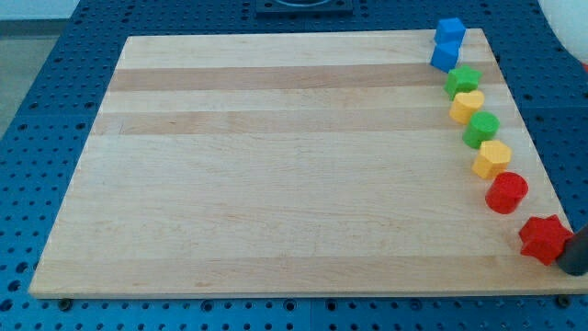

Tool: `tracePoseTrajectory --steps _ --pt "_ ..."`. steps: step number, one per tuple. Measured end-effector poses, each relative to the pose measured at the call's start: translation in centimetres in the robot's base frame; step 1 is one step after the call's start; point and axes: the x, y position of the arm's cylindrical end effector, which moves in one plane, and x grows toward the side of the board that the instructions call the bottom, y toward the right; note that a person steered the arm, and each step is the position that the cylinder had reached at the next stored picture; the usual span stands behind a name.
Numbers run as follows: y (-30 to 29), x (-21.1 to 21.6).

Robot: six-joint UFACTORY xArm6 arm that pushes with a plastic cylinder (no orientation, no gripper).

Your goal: Adjust the hexagon and red star in a line of blocks

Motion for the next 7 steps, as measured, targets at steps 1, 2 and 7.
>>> tracePoseTrajectory --steps 1,2,7 --pt "-0.5 0.0" --pt "0.1 0.1" --pt "-1.4 0.3"
